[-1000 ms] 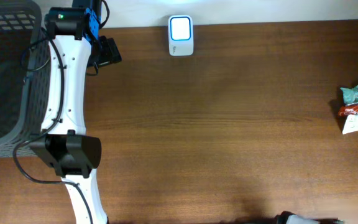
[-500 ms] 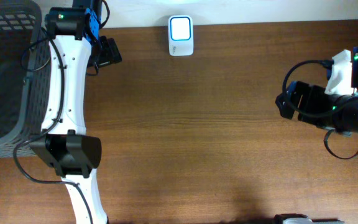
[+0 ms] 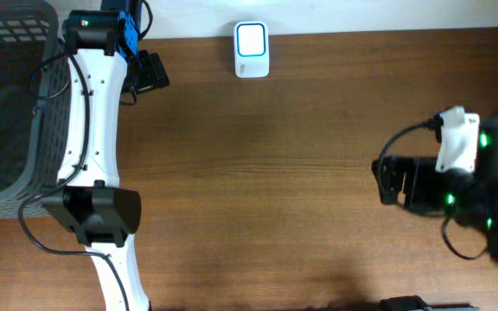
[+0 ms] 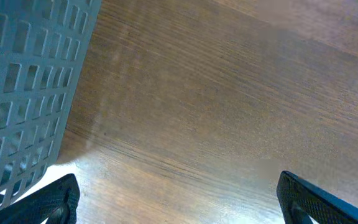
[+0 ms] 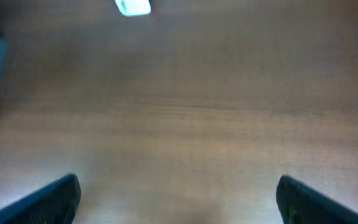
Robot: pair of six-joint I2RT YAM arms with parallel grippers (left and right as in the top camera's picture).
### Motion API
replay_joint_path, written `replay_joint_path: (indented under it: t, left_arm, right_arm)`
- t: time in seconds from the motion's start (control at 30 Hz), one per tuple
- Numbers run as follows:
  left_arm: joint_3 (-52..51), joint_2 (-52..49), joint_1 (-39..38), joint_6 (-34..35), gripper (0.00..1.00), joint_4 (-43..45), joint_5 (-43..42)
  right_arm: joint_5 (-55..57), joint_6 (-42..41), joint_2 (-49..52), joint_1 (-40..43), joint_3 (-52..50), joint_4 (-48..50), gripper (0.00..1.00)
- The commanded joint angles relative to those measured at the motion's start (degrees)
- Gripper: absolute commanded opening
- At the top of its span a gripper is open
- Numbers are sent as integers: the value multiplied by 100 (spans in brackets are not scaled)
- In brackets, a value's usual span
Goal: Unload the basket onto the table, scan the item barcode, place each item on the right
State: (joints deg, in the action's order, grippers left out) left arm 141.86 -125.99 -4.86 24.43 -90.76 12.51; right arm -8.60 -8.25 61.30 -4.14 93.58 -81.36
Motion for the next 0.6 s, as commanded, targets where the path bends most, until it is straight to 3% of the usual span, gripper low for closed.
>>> replay_joint_path:
  t: [0.0, 0.1, 0.3, 0.43, 0.57]
  left_arm:
    - [35, 57, -11, -50, 99, 2, 61]
    - [35, 57, -11, -50, 99, 2, 61]
    - [35, 57, -11, -50, 99, 2, 61]
    - [35, 57, -11, -50, 99, 2, 61]
    - [35, 57, -11, -50, 99, 2, 61]
  right_arm:
    - [120, 365, -1119, -28, -1541, 1043, 99]
    - [133, 485, -2677, -28, -3711, 2813, 99]
    - [-127, 485, -5031, 472, -6835, 5254, 99]
    - [-435, 481, -5949, 837, -8087, 6485, 99]
    - [-299, 483, -6111, 916, -8585, 7414, 99]
